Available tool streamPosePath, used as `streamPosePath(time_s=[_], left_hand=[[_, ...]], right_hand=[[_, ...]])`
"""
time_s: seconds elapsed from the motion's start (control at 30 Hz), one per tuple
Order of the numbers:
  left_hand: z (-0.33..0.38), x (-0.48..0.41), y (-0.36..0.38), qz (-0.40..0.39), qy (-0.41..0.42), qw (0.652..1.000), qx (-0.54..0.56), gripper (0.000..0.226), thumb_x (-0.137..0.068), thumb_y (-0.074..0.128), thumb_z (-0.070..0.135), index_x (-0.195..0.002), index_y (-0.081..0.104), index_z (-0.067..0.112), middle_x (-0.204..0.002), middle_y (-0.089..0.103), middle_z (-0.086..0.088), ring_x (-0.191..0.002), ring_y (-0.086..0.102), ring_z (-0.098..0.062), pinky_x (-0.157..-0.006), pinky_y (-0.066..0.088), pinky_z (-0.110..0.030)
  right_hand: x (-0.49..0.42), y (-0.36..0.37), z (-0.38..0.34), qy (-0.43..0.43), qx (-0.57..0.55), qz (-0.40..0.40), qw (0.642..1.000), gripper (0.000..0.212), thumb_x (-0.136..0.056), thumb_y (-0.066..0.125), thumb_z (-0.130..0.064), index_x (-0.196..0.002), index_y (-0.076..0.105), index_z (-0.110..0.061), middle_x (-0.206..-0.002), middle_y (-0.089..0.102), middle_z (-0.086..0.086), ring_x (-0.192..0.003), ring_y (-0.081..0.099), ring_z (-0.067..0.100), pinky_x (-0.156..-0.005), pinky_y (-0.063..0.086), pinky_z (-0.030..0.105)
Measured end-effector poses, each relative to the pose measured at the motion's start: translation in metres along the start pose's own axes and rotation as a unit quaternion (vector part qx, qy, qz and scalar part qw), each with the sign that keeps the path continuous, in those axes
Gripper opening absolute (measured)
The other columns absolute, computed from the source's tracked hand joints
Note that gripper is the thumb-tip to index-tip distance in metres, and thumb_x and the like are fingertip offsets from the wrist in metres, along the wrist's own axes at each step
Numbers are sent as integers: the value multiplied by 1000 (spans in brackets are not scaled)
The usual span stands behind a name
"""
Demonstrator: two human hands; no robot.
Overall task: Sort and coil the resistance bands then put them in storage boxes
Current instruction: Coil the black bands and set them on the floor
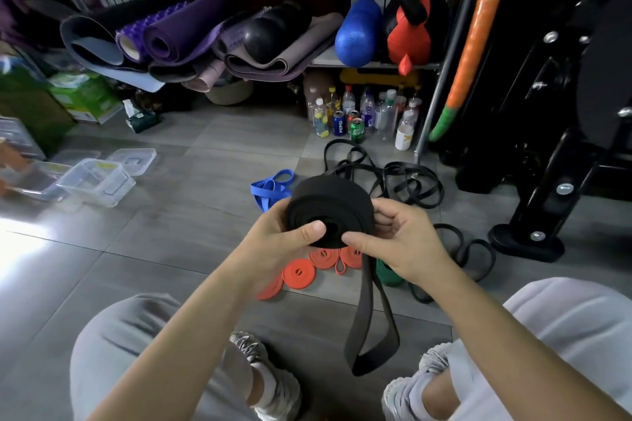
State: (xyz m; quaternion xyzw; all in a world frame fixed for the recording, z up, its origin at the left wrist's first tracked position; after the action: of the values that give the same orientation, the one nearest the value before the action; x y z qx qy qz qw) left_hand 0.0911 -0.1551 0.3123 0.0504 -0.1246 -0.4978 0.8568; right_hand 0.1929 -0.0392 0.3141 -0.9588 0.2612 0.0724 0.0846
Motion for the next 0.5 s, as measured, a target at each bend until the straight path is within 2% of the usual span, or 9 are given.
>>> streamPosePath(time_s=[0.07,0.1,0.17,0.23,0.3,0.33,0.4,0.43,0.5], left_hand=[[19,-1,-8,24,42,970,-239,89,-55,89,31,-130,45,14,-130,55,-3,-120,54,-21,-97,48,-38],[30,0,-7,27,67,939,-338,93,-54,89,38,-132,42,23,-133,50,7,-123,50,-13,-98,46,-33],[45,1,8,-7,106,854,-510,97,-50,81,58,-134,38,35,-129,43,21,-121,42,-2,-95,38,-24],[41,-2,24,-60,98,759,-641,86,-52,71,64,-129,43,37,-118,47,23,-112,44,-2,-86,36,-21],[35,-5,35,-83,83,690,-715,58,-59,72,56,-108,50,33,-90,52,21,-90,51,-7,-68,37,-22],[35,-6,38,-80,86,674,-729,45,-62,73,53,-93,49,31,-77,48,18,-77,49,-8,-59,35,-23],[37,-7,38,-75,93,675,-728,43,-62,74,53,-73,38,32,-65,43,15,-62,43,-4,-51,29,-21],[37,-7,37,-73,94,690,-714,45,-61,75,53,-70,36,33,-63,44,15,-59,43,0,-49,27,-19],[39,-6,32,-64,97,746,-656,41,-58,80,49,-72,44,35,-62,49,16,-60,49,3,-48,33,-16]], right_hand=[[1,-3,-1,8,64,-10,998,37,-68,82,-11,-94,67,-32,-89,74,-9,-84,70,7,-78,56,27],[2,-2,0,20,100,-22,995,34,-67,82,-16,-95,68,-31,-90,74,-7,-85,70,10,-80,57,35],[3,6,0,25,165,-59,984,29,-66,79,-24,-94,69,-27,-84,73,-1,-82,69,17,-77,55,47],[4,16,-6,0,226,-81,971,25,-66,78,-29,-88,69,-27,-73,68,-2,-74,65,19,-70,53,46],[4,20,-10,-11,261,-80,962,27,-65,77,-33,-89,69,-24,-73,67,-2,-75,63,19,-70,53,43],[5,20,-11,-10,267,-79,960,29,-65,76,-34,-90,69,-23,-75,67,-2,-77,63,18,-71,53,42],[6,16,-10,-3,257,-76,963,27,-66,77,-32,-91,67,-26,-78,67,-7,-77,62,12,-72,53,38],[7,13,-10,3,238,-75,968,28,-67,79,-31,-90,64,-32,-79,66,-12,-77,61,5,-72,52,34],[7,9,-9,21,182,-74,980,42,-66,83,-27,-93,56,-45,-88,64,-21,-84,59,-3,-76,49,23]])
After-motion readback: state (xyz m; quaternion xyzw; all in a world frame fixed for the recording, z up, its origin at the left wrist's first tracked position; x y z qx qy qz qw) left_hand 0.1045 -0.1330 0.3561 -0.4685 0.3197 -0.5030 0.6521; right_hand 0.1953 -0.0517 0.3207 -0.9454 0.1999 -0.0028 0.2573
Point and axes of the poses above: each hand's wrist, its own x-axis away from the middle knuckle, its own y-axis out of the palm, z = x × y, the point moved 8 cm from there along -x, towards the middle knuckle
